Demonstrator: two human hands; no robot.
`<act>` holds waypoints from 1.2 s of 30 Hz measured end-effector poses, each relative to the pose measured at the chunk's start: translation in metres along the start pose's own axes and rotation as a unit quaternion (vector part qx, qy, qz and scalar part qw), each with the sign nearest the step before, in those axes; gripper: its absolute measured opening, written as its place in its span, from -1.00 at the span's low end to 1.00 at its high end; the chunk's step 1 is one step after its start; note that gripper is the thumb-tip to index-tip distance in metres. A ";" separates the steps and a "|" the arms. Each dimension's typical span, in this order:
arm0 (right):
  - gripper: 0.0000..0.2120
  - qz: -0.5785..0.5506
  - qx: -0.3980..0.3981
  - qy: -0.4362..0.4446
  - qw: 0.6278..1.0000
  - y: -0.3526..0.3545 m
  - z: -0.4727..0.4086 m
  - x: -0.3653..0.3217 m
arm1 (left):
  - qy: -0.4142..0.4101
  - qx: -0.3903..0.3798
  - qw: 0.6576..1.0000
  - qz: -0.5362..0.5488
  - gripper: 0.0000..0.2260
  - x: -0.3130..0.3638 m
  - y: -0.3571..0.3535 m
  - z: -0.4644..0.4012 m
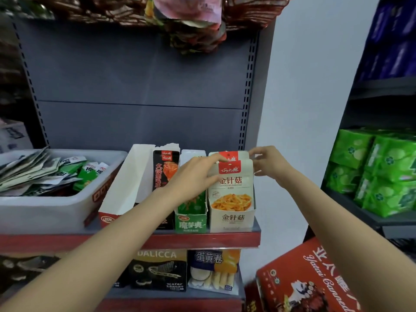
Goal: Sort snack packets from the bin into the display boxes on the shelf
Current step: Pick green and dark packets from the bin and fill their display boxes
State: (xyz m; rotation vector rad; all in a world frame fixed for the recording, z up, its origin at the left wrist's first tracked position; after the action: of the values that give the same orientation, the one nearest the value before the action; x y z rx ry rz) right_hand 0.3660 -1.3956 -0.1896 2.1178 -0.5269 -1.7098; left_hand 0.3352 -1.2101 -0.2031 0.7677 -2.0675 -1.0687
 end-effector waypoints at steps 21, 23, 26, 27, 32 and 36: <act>-0.77 0.125 0.000 0.223 0.967 -0.134 0.060 -0.108 | 0.145 0.198 0.968 -0.047 -0.87 -0.041 0.089 0.128; -0.75 0.101 -0.028 0.231 0.967 -0.168 0.055 -0.121 | 0.208 0.244 0.947 -0.005 -0.90 -0.077 0.108 0.152; -0.74 0.094 -0.073 0.259 0.959 -0.225 0.047 -0.145 | 0.272 0.315 0.902 0.115 -0.92 -0.139 0.137 0.186; -0.73 0.092 -0.088 0.264 0.956 -0.246 0.042 -0.153 | 0.290 0.329 0.887 0.147 -0.93 -0.159 0.144 0.197; -0.67 0.099 -0.173 0.274 0.941 -0.352 -0.001 -0.189 | 0.382 0.335 0.857 0.086 -0.88 -0.264 0.183 0.229; -0.54 0.115 -0.237 0.275 0.925 -0.420 -0.049 -0.215 | 0.429 0.162 0.888 0.036 -0.49 -0.333 0.205 0.226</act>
State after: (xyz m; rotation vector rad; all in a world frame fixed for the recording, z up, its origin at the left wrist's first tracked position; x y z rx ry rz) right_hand 0.3962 -0.9229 -0.2099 1.9526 -0.1583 -0.9244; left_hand 0.3183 -0.7594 -0.2251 1.0726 -1.4721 -0.2241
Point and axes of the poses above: each hand's wrist, its own z-axis away from the middle knuckle, its own y-axis out of the back of the hand, x = y × z, the point moved 4 cm from there along -z, towards the middle knuckle, and after that the axes turned 3 degrees about -x, right-handed, at the moved point
